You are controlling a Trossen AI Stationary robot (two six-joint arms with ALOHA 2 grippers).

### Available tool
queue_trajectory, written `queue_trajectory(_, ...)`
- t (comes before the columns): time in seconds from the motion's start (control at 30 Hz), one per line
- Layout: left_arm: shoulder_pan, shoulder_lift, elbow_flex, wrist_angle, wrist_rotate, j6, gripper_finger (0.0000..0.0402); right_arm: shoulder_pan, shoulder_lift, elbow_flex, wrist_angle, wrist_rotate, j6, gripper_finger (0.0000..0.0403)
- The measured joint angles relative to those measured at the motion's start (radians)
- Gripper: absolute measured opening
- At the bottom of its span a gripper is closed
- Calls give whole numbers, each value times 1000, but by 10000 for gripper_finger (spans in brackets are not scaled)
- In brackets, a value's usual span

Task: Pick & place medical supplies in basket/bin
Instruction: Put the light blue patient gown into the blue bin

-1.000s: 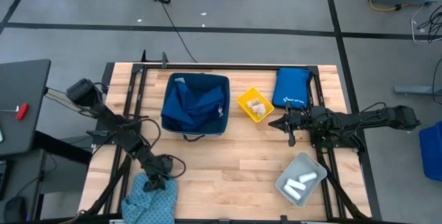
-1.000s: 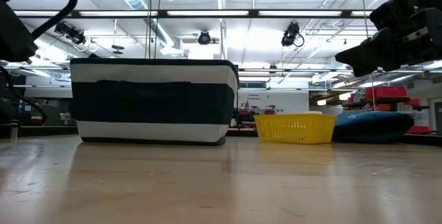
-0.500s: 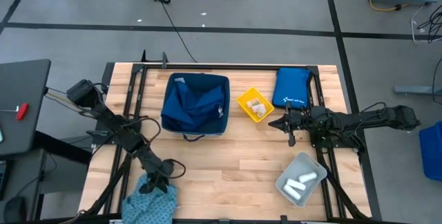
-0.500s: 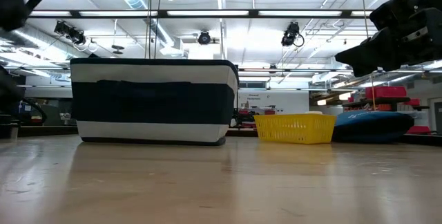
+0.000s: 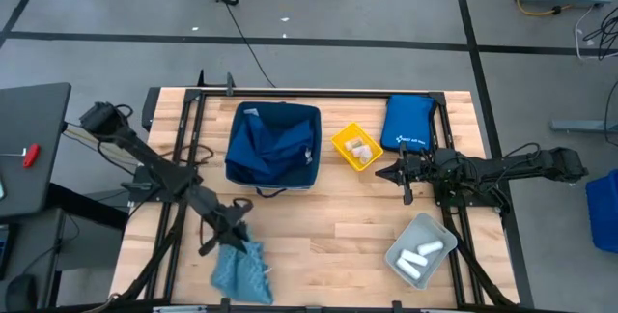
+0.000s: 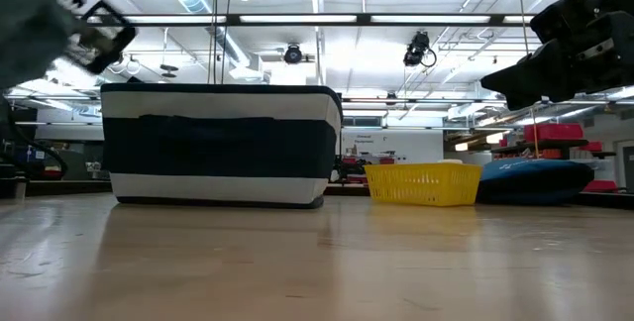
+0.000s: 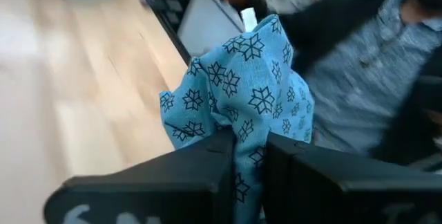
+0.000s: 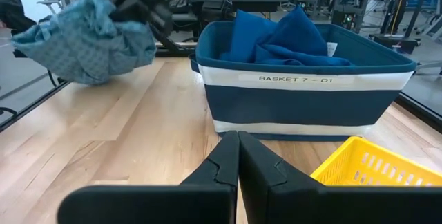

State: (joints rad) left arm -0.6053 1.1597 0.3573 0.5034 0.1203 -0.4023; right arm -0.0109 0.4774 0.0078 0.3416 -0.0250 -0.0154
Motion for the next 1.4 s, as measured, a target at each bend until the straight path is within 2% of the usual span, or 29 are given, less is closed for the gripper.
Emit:
queue_trajectory(0.17, 38, -77, 0, 13, -99, 121, 36, 0, 0, 0, -2, 0, 0, 9)
queue_trajectory(0.43, 79, -132, 11, 174, -229, 351, 36, 0, 0, 0, -3, 0, 0, 9)
queue_trajectory(0.6, 119, -152, 63, 150, -475, 496, 36, 0, 0, 0, -3, 0, -7, 9)
queue_trajectory(0.7, 168, -153, 94, 154, -584, 568, 36, 0, 0, 0, -2, 0, -7, 9)
queue_trajectory(1.0, 355, -153, 159, 72, -750, 633, 36, 0, 0, 0, -3, 0, -7, 9)
queue_trajectory(1.1, 390, -153, 182, 74, -794, 722, 36, 0, 0, 0, -3, 0, -12, 9)
queue_trajectory(1.27, 432, -153, 236, 77, -940, 938, 36, 0, 0, 0, -3, 0, -23, 9)
queue_trajectory(1.4, 485, -143, 238, 76, -1014, 1038, 36, 0, 0, 0, -3, 0, -26, 9)
